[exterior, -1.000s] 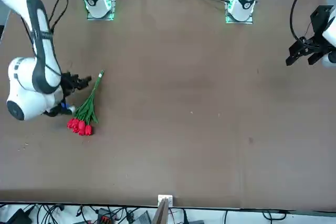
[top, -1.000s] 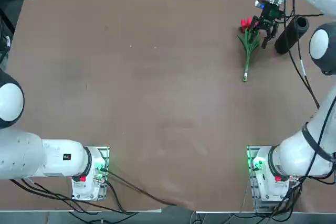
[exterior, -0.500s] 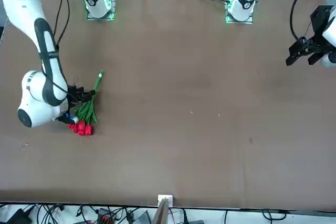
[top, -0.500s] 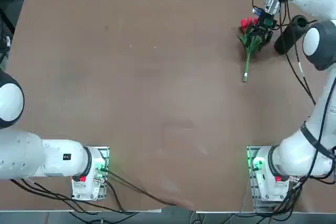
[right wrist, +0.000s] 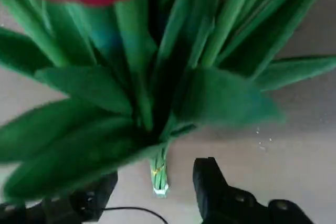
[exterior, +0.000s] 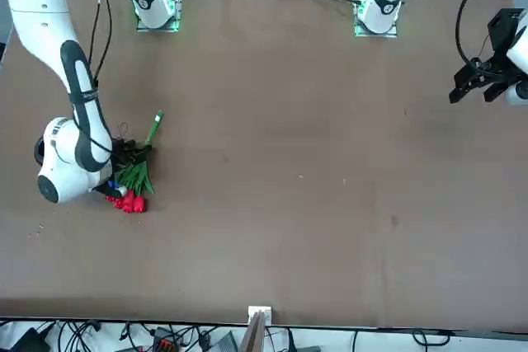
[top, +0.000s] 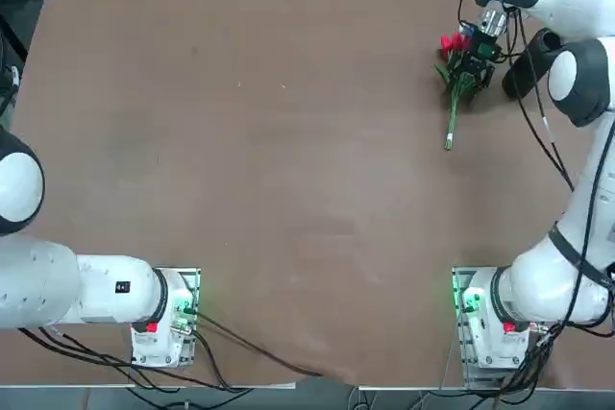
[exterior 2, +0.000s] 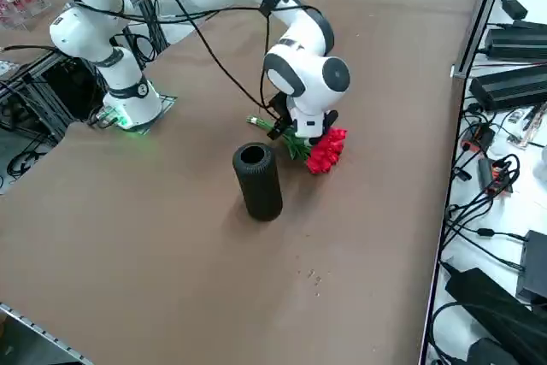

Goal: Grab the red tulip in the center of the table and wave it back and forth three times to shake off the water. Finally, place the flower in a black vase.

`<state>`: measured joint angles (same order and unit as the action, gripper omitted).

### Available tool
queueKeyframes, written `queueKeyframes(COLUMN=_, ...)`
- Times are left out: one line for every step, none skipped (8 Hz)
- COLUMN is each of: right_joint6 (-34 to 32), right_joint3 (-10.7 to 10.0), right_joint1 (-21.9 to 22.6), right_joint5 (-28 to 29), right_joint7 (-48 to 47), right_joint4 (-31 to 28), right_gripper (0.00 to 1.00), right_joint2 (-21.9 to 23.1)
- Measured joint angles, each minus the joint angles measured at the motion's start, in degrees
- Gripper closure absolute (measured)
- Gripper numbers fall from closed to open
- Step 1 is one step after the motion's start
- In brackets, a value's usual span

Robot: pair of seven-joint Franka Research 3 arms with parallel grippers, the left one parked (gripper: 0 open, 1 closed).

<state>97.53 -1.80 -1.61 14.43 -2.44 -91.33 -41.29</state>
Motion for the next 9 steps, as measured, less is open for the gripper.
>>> queueKeyframes(right_joint6=0.94, right_joint3=0.0, right_joint1=0.01, right_joint5=0.0, right_joint7=-0.01, right_joint4=-0.01, right_gripper=0.13, right_joint2=-0.47)
queueKeyframes(right_joint6=1.55, right_joint3=0.0, right_joint1=0.01, right_joint5=0.01, right_joint7=-0.01, right_joint4=-0.01, right_gripper=0.14, right_joint2=-0.9)
queueKeyframes(right_joint6=2.0, right_joint3=0.0, right_joint1=0.0, right_joint5=0.01, right_joint7=-0.02, right_joint4=-0.01, right_gripper=0.15, right_joint2=-1.24)
queueKeyframes(right_joint6=2.26, right_joint3=0.01, right_joint1=0.0, right_joint5=0.01, right_joint7=-0.02, right_joint4=-0.01, right_gripper=0.19, right_joint2=-1.31)
queueKeyframes(right_joint6=2.61, right_joint3=0.01, right_joint1=0.01, right_joint5=0.01, right_joint7=-0.06, right_joint4=-0.01, right_gripper=0.34, right_joint2=-1.32)
queueKeyframes(right_joint6=3.08, right_joint3=0.01, right_joint1=0.01, right_joint5=0.01, right_joint7=-0.06, right_joint4=-0.01, right_gripper=0.35, right_joint2=-1.35)
queueKeyframes(right_joint6=3.25, right_joint3=0.0, right_joint1=0.01, right_joint5=0.01, right_joint7=-0.07, right_joint4=-0.01, right_gripper=0.36, right_joint2=-1.36)
queueKeyframes(right_joint6=3.29, right_joint3=0.01, right_joint1=0.01, right_joint5=0.01, right_joint7=-0.07, right_joint4=-0.01, right_gripper=0.37, right_joint2=-1.37)
queueKeyframes(right_joint6=3.31, right_joint3=0.01, right_joint1=0.01, right_joint5=0.01, right_joint7=-0.08, right_joint4=-0.01, right_gripper=0.52, right_joint2=-1.37)
